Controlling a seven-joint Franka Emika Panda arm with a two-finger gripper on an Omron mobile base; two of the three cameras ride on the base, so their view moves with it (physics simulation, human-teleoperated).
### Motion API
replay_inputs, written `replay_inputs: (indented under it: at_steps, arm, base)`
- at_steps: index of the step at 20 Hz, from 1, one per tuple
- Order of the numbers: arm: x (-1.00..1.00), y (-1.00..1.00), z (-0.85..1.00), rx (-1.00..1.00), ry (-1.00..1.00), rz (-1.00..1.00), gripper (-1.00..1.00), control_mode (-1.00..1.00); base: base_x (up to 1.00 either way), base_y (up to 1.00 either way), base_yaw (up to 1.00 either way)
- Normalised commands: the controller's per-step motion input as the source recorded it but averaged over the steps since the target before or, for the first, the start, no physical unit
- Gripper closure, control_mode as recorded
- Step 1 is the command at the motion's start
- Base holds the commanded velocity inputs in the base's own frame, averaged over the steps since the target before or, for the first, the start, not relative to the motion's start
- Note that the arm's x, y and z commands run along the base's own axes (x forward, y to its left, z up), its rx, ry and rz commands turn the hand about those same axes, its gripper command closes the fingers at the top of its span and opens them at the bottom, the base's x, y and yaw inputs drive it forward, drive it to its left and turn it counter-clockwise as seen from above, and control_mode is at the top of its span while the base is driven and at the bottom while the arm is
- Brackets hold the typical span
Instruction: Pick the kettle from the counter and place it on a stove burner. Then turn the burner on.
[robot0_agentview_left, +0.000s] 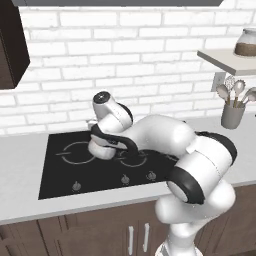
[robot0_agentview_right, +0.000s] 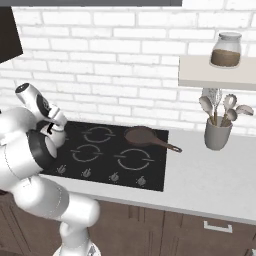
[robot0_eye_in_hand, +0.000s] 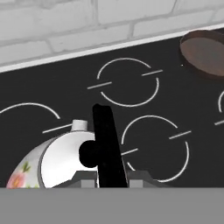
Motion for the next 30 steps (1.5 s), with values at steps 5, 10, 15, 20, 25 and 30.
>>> replay_inputs:
  at_steps: [5,10,15,20,25,30]
  arm:
    - [0.37,0.40,0.00,0.00,0.00,0.00,1.00,-1.00]
    - [0.12,0.42,0.02,-0.02,0.04,0.00,1.00,-1.00]
    - [0.00,0.36,-0.02,0.00,-0.01,0.00,1.00,-1.00]
    - [0.19,0.24,-0.04,0.00,-0.02,0.00,1.00,-1.00]
    - [0.39,0.07,-0.06,-0.03,0.00,0.00,1.00,-1.00]
    - [0.44,0.13,-0.25,-0.02,0.01,0.00,1.00,-1.00]
  base:
    - [0.00,0.00,0.00]
    - [0.00,0.00,0.00]
    - [0.00,0.00,0.00]
    - [0.00,0.00,0.00]
    - [0.00,0.00,0.00]
    - [0.00,0.00,0.00]
